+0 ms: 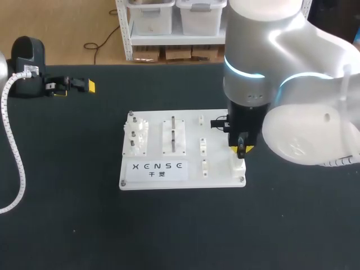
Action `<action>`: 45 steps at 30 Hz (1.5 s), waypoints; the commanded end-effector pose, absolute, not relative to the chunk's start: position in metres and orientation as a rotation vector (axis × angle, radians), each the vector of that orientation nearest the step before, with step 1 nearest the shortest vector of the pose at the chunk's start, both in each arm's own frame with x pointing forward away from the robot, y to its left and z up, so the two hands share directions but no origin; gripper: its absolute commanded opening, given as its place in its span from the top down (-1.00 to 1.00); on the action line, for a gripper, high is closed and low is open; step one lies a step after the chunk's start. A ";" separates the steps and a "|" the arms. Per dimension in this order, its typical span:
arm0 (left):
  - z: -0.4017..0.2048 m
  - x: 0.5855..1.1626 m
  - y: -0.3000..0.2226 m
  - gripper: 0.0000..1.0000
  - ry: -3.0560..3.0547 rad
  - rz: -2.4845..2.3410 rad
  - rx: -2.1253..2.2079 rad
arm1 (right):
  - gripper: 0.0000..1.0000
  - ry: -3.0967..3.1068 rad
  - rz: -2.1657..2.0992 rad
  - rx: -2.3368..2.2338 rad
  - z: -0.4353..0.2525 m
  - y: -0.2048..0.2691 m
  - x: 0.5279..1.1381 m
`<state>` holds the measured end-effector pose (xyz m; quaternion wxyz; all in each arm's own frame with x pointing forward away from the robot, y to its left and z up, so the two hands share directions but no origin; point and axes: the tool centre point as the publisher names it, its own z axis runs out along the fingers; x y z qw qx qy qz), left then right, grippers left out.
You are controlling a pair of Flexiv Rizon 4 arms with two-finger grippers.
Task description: Insert the USB connector, Ethernet cable, and multi-pin plug into their matching sockets one by one.
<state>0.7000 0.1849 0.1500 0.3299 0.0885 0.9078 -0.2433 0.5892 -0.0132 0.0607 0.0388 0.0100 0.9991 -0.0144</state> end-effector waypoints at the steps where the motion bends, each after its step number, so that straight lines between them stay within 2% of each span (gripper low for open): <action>1: 0.150 0.700 0.185 -1.00 2.374 -0.636 0.232 | 1.00 3.065 -0.043 0.027 0.056 -0.010 0.592; 45: 0.150 0.700 0.185 -1.00 2.374 -0.636 0.232 | 1.00 3.055 -0.055 0.004 0.062 -0.002 0.598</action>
